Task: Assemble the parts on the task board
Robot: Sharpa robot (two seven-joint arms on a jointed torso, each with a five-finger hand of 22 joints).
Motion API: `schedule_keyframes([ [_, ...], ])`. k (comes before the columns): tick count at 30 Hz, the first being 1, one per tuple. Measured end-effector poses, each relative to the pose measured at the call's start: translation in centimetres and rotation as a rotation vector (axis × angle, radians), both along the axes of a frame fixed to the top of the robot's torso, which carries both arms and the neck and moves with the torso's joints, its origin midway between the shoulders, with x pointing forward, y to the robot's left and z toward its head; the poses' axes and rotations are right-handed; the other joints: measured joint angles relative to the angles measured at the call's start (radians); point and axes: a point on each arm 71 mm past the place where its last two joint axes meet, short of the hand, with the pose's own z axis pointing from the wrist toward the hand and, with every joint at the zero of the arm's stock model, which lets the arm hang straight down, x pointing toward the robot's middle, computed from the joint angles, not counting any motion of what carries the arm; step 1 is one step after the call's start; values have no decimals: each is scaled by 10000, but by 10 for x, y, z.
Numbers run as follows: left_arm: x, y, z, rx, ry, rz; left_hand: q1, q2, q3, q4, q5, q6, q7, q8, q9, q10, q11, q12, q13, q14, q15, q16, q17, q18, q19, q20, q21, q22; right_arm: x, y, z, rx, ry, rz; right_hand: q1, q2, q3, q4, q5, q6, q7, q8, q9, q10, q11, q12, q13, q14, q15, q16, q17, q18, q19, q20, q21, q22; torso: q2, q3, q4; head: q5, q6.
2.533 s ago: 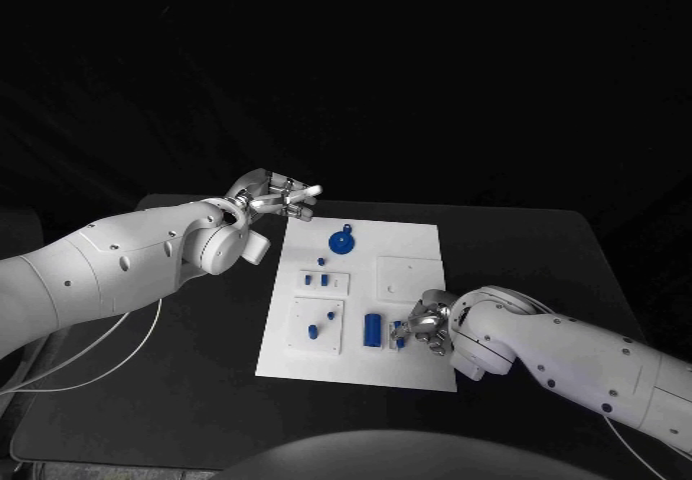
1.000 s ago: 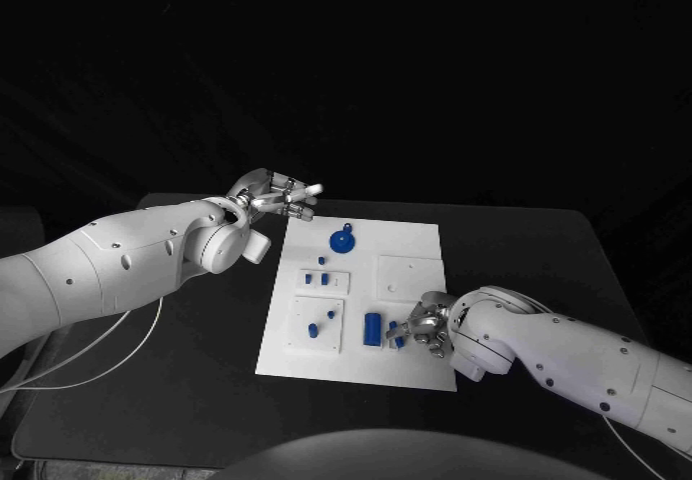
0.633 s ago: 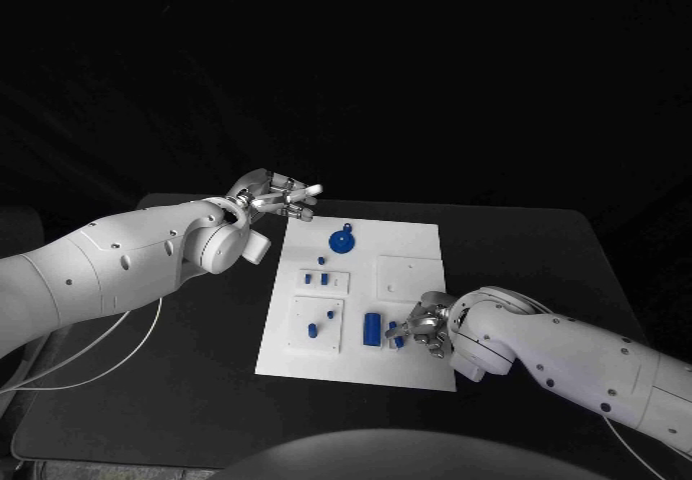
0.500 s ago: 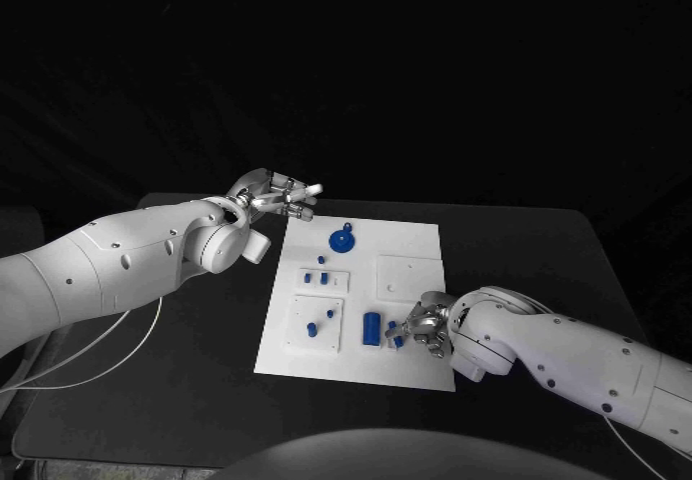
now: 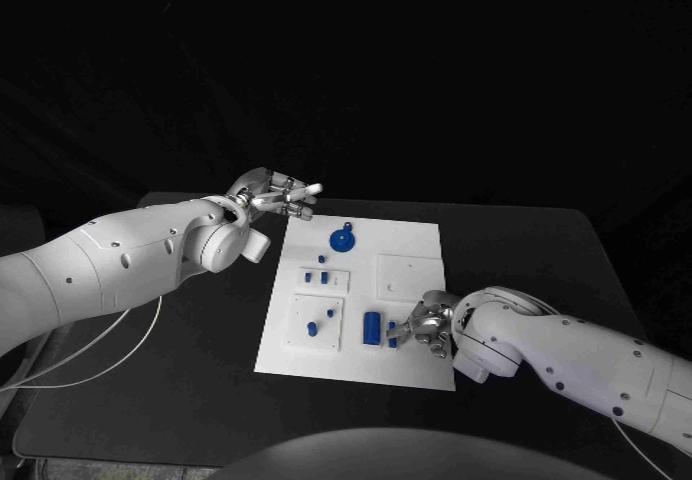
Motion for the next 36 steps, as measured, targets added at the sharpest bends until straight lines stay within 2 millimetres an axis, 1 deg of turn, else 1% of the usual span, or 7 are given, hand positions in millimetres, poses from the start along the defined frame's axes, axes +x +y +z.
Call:
schedule_keyframes([
  [7,0,0,0,9,4,3,0,0,0,0,0,0,0,0,0,0,0,0,0,0,0,0,-1,0,0,0,0,-9,0,-2,1,9,-28,-18,54,-47,88,-5,0,8,-9,0,-14,0,0,-28,0,0,0,0,15,1,0,0,0,-17,0,0,-1,-2,6],
  [8,0,0,0,10,5,3,0,0,0,0,0,0,0,0,0,0,0,0,0,0,0,0,-1,0,0,0,0,-9,0,-2,1,8,-29,-18,171,-62,118,-101,0,33,-33,0,-14,0,0,-28,0,0,0,0,15,1,0,0,0,-17,0,0,-1,-5,6],
  [14,0,0,0,14,7,4,0,0,29,28,0,0,0,0,0,0,0,0,0,0,0,0,-1,0,0,0,0,-8,0,-2,0,-40,-40,72,868,393,-435,-1122,0,142,-25,0,-15,0,0,-28,-1,-1,1,0,15,1,0,0,0,-17,0,-4,-1,-19,7],
  [16,0,0,0,17,7,7,0,0,28,28,0,0,0,0,0,0,0,0,0,0,0,0,-1,0,0,0,0,-8,0,-2,1,-67,-46,145,1001,409,-638,-1316,0,206,-47,0,-69,0,0,-28,-1,-1,1,0,15,2,0,0,0,-17,0,-4,0,-21,7],
  [21,0,0,0,22,7,10,0,0,28,28,0,0,0,0,0,0,0,0,0,0,0,0,-1,0,0,0,0,-8,-1,0,1,-111,-62,299,1133,502,-1084,-1411,0,251,-69,0,-215,0,0,-28,-2,-1,1,0,14,1,0,0,0,-3,0,-4,2,-23,1],
  [30,0,1,0,33,7,13,0,0,28,28,0,0,0,0,0,0,0,0,0,0,0,0,-2,0,0,0,0,-7,1,3,-3,-182,-122,355,1088,547,-1246,-1129,0,337,-87,1,-222,0,0,-28,-3,19,-19,0,45,2,0,0,37,-3,0,-5,7,-26,-3],
  [36,0,1,0,39,8,16,0,0,28,28,0,0,0,0,0,0,0,0,0,0,0,0,-2,0,0,0,0,-7,4,3,-6,-278,-193,270,1038,597,-1207,-1092,0,368,-118,1,-210,37,-36,11,12,36,-35,0,52,1,0,0,37,5,1,-6,10,-32,-13],
])
